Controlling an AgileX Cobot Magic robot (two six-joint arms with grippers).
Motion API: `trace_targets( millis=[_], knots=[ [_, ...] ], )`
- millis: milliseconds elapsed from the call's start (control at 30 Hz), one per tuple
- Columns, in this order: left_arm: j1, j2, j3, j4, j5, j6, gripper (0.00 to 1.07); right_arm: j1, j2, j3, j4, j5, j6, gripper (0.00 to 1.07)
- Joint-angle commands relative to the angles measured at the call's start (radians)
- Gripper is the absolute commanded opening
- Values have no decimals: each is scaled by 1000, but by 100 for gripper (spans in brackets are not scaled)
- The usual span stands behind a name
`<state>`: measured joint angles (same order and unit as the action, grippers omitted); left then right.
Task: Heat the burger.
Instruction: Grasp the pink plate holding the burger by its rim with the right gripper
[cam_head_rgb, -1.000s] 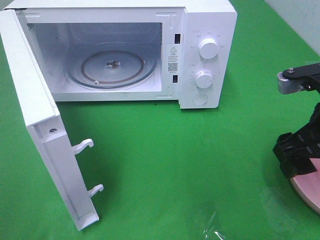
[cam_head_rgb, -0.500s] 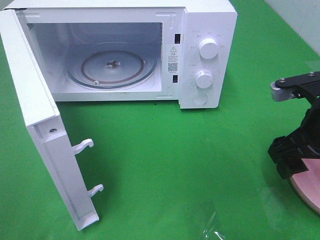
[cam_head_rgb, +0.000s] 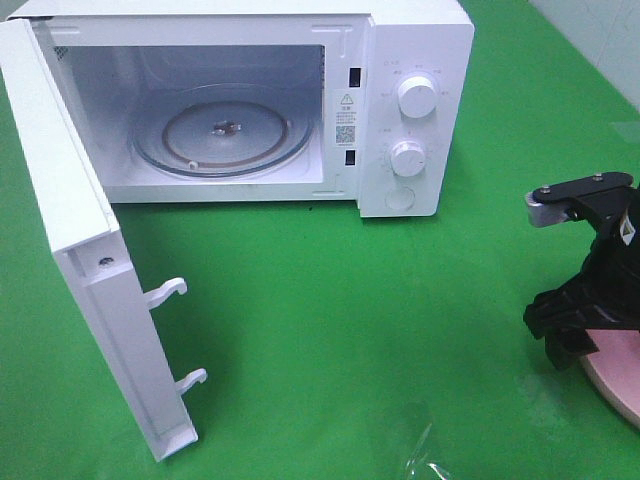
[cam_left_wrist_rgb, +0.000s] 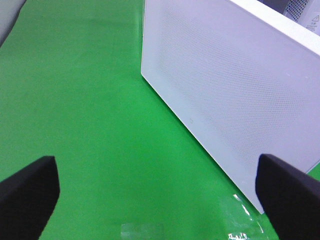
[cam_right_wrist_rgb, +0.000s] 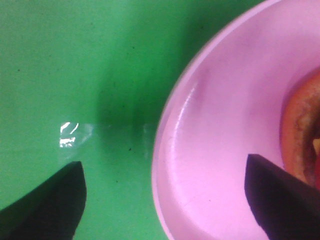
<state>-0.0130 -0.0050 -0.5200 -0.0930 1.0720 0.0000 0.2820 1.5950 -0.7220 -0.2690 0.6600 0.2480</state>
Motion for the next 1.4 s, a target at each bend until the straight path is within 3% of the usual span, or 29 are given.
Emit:
trace_targets(
  millis=[33, 967, 1100, 1167, 1200, 1233, 1267, 1300, 1367, 1400],
  knots=[
    [-4, -22, 3, -6, -6, 0, 100, -5, 39, -1, -8, -28, -3, 80],
    [-4, -22, 3, -6, -6, 0, 100, -5, 200, -1, -111, -129, 116, 76],
    [-4, -22, 3, -6, -6, 0, 100, -5, 200, -1, -131, -126, 146, 65],
    [-4, -22, 3, -6, -6, 0, 100, -5, 200, -1, -149, -118, 175, 50],
    [-4, -22, 3, -6, -6, 0, 100, -5, 200, -1, -149, -118, 175, 50],
    [-4, -22, 3, -6, -6, 0, 100, -5, 200, -1, -164, -109, 192, 39],
    [-4, -22, 3, -6, -6, 0, 100, -5, 200, -1, -164, -109, 192, 39],
    [-4, -22, 3, -6, -6, 0, 100, -5, 200, -1, -166, -106, 194, 25],
    [-4, -22, 3, -6, -6, 0, 100, -5, 200, -1, -166, -106, 194, 19],
    [-4, -22, 3, -6, -6, 0, 100, -5, 200, -1, -165, -106, 192, 10]
  ],
)
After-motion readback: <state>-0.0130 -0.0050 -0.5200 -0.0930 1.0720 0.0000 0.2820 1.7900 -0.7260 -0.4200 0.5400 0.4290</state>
